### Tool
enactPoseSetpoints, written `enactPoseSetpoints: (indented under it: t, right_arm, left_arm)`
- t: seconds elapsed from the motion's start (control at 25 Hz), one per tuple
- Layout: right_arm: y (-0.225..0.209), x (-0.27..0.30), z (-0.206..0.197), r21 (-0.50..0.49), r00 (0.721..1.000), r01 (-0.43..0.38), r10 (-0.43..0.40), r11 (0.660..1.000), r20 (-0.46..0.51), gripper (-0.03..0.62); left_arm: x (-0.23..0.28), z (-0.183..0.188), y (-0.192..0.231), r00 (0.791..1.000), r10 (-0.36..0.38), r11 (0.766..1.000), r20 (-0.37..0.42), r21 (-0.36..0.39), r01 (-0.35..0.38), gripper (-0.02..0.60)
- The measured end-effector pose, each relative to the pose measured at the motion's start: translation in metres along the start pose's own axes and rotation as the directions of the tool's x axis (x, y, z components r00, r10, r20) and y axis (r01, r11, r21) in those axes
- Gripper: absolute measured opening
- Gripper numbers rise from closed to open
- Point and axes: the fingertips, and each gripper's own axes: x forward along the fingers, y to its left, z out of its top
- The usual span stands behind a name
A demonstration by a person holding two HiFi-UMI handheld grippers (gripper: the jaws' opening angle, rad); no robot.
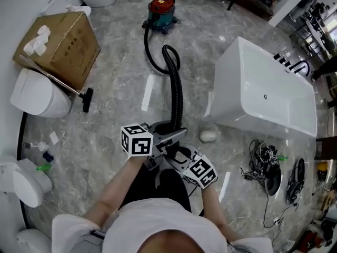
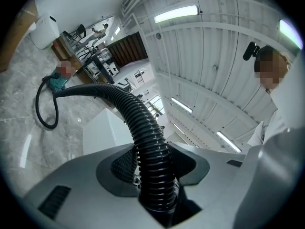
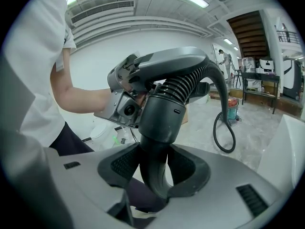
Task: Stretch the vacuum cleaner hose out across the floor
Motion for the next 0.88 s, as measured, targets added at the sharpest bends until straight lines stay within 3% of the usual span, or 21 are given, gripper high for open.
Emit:
enactPoseSetpoints:
  t: [0.32, 0.56, 0.88]
  right_arm:
    - [0.053, -0.052, -0.066, 0.013, 0.999, -0.047, 0.047, 0.999, -0.001, 0.186]
    - [0.109, -0.108, -0.124, -0.023, 0.990, -0.137, 0.136, 0.990, -0.038, 0.187]
    - [0.184, -0.136, -0.179, -0.034, 0.973, -0.224, 0.221, 0.974, -0.074, 0.189]
  left_arm:
    - [0.016, -0.084, -0.049, 1.000, 0.021, 1.000, -0.003, -0.012, -0.021, 0.196]
    - [0.025, -0.160, -0.103, 0.997, 0.057, 0.998, 0.045, -0.025, -0.056, 0.195]
    - [0.004, -0.239, -0.148, 0.991, 0.122, 0.992, 0.045, -0.023, -0.121, 0.195]
